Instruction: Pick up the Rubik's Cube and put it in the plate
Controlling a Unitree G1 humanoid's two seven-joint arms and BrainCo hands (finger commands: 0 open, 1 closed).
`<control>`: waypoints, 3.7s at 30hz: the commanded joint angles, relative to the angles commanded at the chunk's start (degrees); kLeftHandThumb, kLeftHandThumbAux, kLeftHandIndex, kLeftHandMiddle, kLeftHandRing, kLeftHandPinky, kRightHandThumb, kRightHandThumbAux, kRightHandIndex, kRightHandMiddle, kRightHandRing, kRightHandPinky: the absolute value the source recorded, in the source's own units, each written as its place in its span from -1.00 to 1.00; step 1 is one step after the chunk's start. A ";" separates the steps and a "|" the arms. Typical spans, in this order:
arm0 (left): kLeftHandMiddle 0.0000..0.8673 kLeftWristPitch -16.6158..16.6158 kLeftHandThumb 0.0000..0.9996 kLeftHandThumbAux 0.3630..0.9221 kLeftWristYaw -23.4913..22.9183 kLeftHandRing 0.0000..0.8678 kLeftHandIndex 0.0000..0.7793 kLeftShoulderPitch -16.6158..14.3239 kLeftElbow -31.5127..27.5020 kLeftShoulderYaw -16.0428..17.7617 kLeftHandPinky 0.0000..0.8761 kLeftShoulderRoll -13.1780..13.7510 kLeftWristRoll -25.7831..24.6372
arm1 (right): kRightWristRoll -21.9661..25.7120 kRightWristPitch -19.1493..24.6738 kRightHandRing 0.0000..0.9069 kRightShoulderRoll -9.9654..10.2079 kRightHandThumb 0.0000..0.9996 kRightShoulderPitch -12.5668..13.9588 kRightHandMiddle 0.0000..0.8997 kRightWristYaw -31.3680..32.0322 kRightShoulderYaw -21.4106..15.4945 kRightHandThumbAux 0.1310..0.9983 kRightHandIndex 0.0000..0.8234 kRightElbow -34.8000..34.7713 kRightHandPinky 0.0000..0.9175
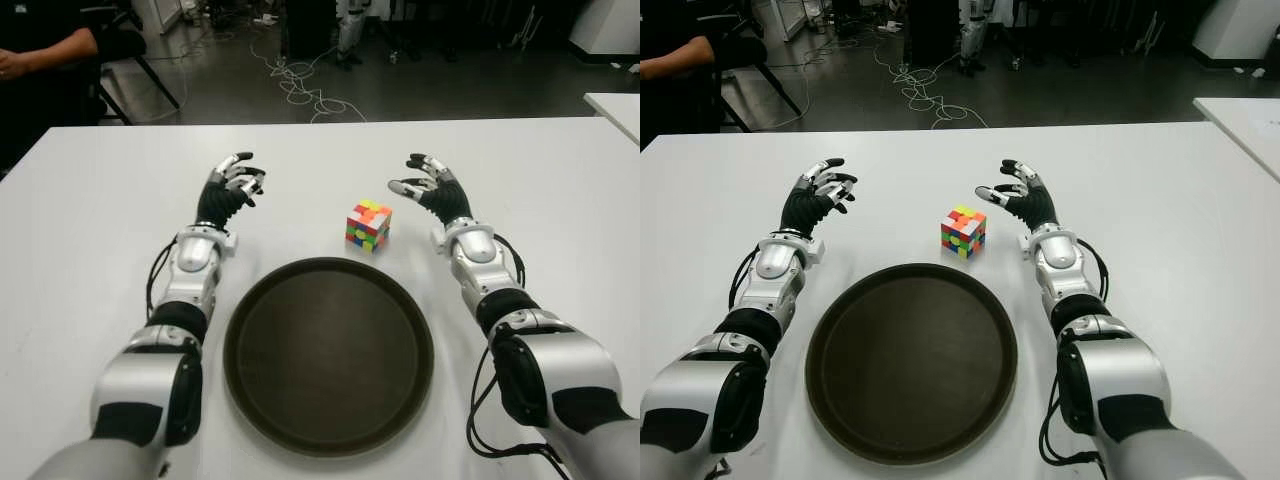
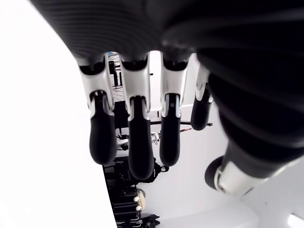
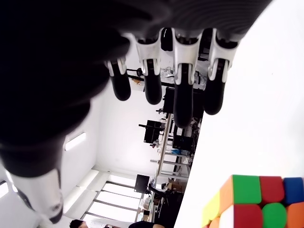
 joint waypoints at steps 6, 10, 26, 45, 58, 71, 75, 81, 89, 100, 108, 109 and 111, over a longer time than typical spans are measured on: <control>-0.08 0.12 -0.37 0.16 0.01 0.15 -0.44 -0.05 -0.02 0.14 0.31 -0.09 -0.15 | -0.47 -0.13 -0.38 -0.11 -1.00 0.02 -0.44 -0.01 0.02 0.29 -0.53 0.03 -0.29; -0.08 0.30 -0.36 0.16 0.03 0.16 -0.43 -0.11 -0.02 0.18 0.32 -0.15 -0.20 | -0.64 -0.04 -0.38 -0.14 -1.00 -0.01 -0.44 -0.04 -0.03 0.28 -0.53 0.06 -0.29; -0.13 0.36 -0.36 0.14 0.23 0.13 -0.45 -0.04 -0.11 -0.05 0.31 -0.03 0.05 | -1.02 -0.33 -0.39 -0.22 -1.00 0.07 -0.45 -0.06 0.17 0.28 -0.53 -0.03 -0.32; -0.10 -0.17 -0.38 0.09 -0.18 0.14 -0.43 0.09 0.04 -0.07 0.29 0.09 0.05 | -1.31 -0.89 -0.36 -0.07 -1.00 0.17 -0.43 -1.20 0.20 0.29 -0.53 -0.02 -0.27; -0.06 -0.07 -0.39 0.07 0.60 0.18 -0.45 -0.01 0.21 0.00 0.33 -0.09 0.13 | -19.76 -13.80 -0.42 -3.28 -0.92 1.64 -0.52 -20.79 14.60 0.32 -0.55 -0.32 -0.28; -0.11 -0.29 -0.39 0.10 -0.18 0.13 -0.45 -0.02 0.30 0.11 0.30 -0.04 -0.14 | -35.95 -14.93 -0.64 -6.83 -1.00 0.51 -0.72 -36.65 29.09 0.42 -0.77 0.22 -0.57; -0.08 -0.49 -0.39 0.13 -0.51 0.13 -0.44 0.04 0.23 0.18 0.30 -0.07 -0.27 | -37.47 -14.29 -0.65 -7.04 -1.00 0.17 -0.74 -38.64 31.02 0.45 -0.81 0.32 -0.55; -0.11 -0.39 -0.39 0.11 -0.52 0.13 -0.45 -0.08 0.33 0.10 0.29 -0.05 -0.15 | -38.05 -13.15 -0.65 -6.90 -1.00 -0.07 -0.75 -40.26 32.48 0.44 -0.82 0.60 -0.57; -0.09 -0.45 -0.32 0.11 -0.23 0.14 -0.43 -0.21 0.53 -0.08 0.31 -0.07 0.10 | -38.09 -12.40 -0.62 -6.81 -1.00 -0.43 -0.72 -41.04 33.36 0.45 -0.80 0.84 -0.53; -0.13 -0.10 -0.35 0.10 0.37 0.12 -0.43 -0.33 0.58 -0.10 0.29 -0.15 0.20 | -38.07 -10.09 -0.61 -6.52 -1.00 -1.47 -0.70 -40.47 34.24 0.44 -0.78 1.16 -0.53; -0.12 -0.05 -0.36 0.11 0.65 0.12 -0.43 -0.31 0.58 -0.10 0.28 -0.16 0.23 | -38.64 -10.08 -0.56 -6.65 -1.00 -2.61 -0.65 -41.62 35.37 0.43 -0.74 1.16 -0.44; -0.12 -0.02 -0.36 0.11 0.65 0.11 -0.43 -0.31 0.59 -0.09 0.28 -0.16 0.21 | -38.59 -10.00 -0.55 -6.63 -1.00 -2.86 -0.65 -41.48 35.39 0.42 -0.74 1.21 -0.43; -0.12 0.02 -0.37 0.12 0.61 0.11 -0.43 -0.30 0.57 -0.06 0.28 -0.15 0.19 | -38.51 -9.84 -0.55 -6.56 -1.00 -3.30 -0.64 -41.20 35.38 0.44 -0.74 1.34 -0.42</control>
